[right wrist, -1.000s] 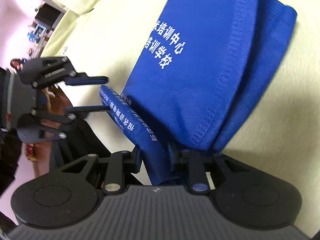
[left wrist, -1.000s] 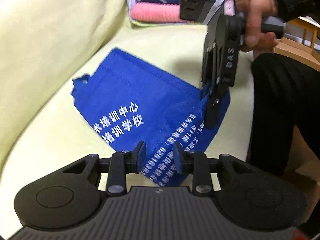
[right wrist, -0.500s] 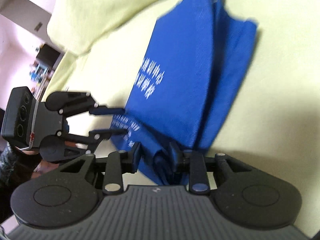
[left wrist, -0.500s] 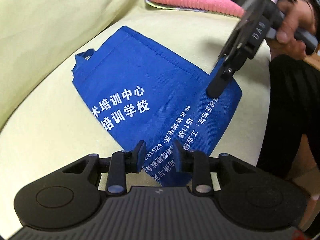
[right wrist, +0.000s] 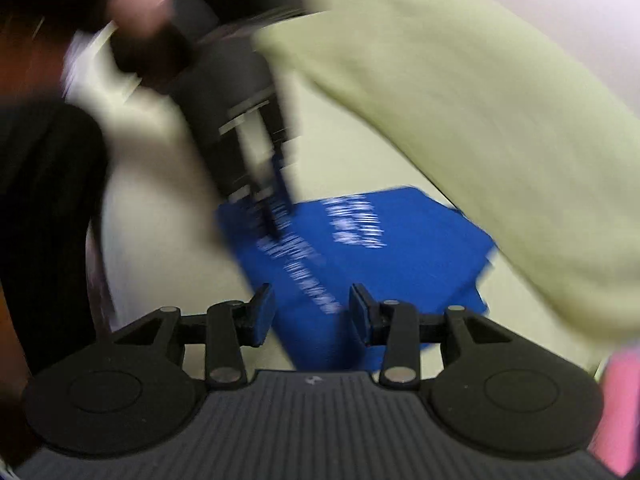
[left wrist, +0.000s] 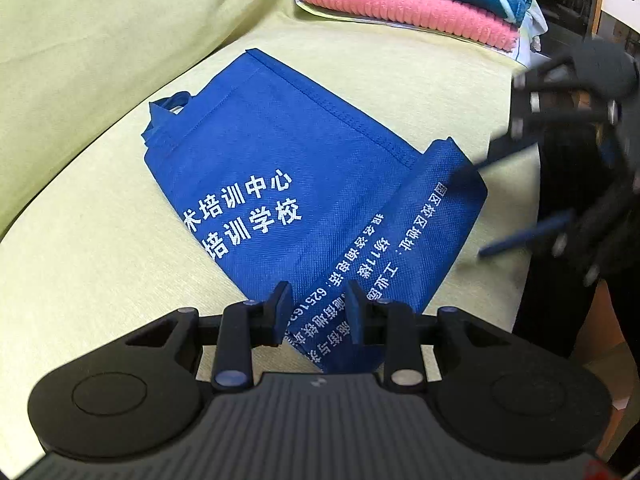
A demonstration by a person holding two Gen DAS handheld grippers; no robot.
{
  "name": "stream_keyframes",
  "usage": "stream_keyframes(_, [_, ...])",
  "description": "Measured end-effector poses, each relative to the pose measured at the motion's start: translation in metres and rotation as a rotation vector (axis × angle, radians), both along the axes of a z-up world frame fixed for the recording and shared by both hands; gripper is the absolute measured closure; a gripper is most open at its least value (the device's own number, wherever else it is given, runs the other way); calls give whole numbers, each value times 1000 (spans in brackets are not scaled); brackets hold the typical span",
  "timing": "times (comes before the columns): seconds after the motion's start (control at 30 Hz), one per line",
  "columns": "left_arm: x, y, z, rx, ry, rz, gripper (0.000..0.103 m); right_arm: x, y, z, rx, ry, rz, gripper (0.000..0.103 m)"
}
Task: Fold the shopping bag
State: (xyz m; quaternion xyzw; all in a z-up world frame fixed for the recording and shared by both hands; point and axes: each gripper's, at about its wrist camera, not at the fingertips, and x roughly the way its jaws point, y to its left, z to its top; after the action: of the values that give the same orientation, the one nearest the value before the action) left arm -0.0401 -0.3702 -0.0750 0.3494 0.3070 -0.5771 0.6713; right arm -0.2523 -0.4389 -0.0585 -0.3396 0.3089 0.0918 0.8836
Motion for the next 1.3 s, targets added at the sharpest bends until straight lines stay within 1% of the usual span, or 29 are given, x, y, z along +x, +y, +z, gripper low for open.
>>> stream_keyframes(0.03, [0,0,0,0,-2,-4,69,-3,14,-5,-82,-16,45,67])
stream_keyframes(0.07, [-1,0,0,0,-6,-10,69,-4,18,-10,-134,-25,72,67])
stream_keyframes(0.13, [-2,1,0,-1,-13,-20,69,-3,19,-18,-205,-38,106,67])
stream_keyframes(0.23, [-1,2,-1,-7,-13,-34,69,-4,20,-32,-366,-57,168,66])
stream_keyframes(0.3, [1,3,-2,-18,-7,-38,69,-7,20,-40,-434,-78,206,66])
stream_keyframes(0.33, [1,3,-3,-24,-11,-42,69,-6,19,-43,-444,-85,213,66])
stream_keyframes(0.4, [-2,4,-4,-38,-35,-55,70,0,16,-43,-421,-86,204,64])
stream_keyframes(0.43, [-5,5,-4,-44,-56,-69,72,2,14,-41,-381,-73,184,64])
stream_keyframes(0.5, [-15,8,-3,-50,-130,-117,74,11,10,-29,-287,-23,132,64])
stream_keyframes(0.53, [-21,11,-1,-50,-174,-152,74,16,9,-24,-261,6,117,65])
stream_keyframes(0.6, [-30,19,7,-62,-239,-202,67,25,6,-14,-215,61,95,65])
stream_keyframes(0.63, [-35,24,11,-73,-261,-226,67,29,3,-10,-188,83,89,65])
stream_keyframes(0.7, [-45,32,18,-76,-286,-287,59,37,-3,-3,-138,118,78,65])
stream_keyframes(0.77, [-60,34,15,-38,-346,-369,59,40,-9,-2,-99,139,68,65])
stream_keyframes(0.83, [-72,30,3,27,-436,-439,58,44,-12,-1,-79,152,61,65])
stream_keyframes(0.9, [-77,22,-10,78,-526,-475,58,46,-13,1,-71,162,60,65])
stream_keyframes(0.93, [-77,17,-15,89,-560,-479,58,46,-13,1,-71,165,62,65])
stream_keyframes(0.97, [-76,11,-18,97,-573,-479,57,46,-13,1,-74,166,64,65])
stream_keyframes(1.07, [-70,-4,-25,122,-546,-492,56,46,-13,1,-76,173,66,65])
stream_keyframes(1.1, [-66,-8,-25,126,-514,-486,60,47,-14,1,-70,179,64,65])
stream_keyframes(1.2, [-53,-17,-17,140,-384,-432,66,50,-18,3,-27,195,44,65])
stream_keyframes(1.27, [-51,-19,-15,147,-346,-416,67,51,-20,8,2,208,37,66])
stream_keyframes(1.3, [-52,-19,-14,154,-340,-424,68,52,-21,11,16,215,35,66])
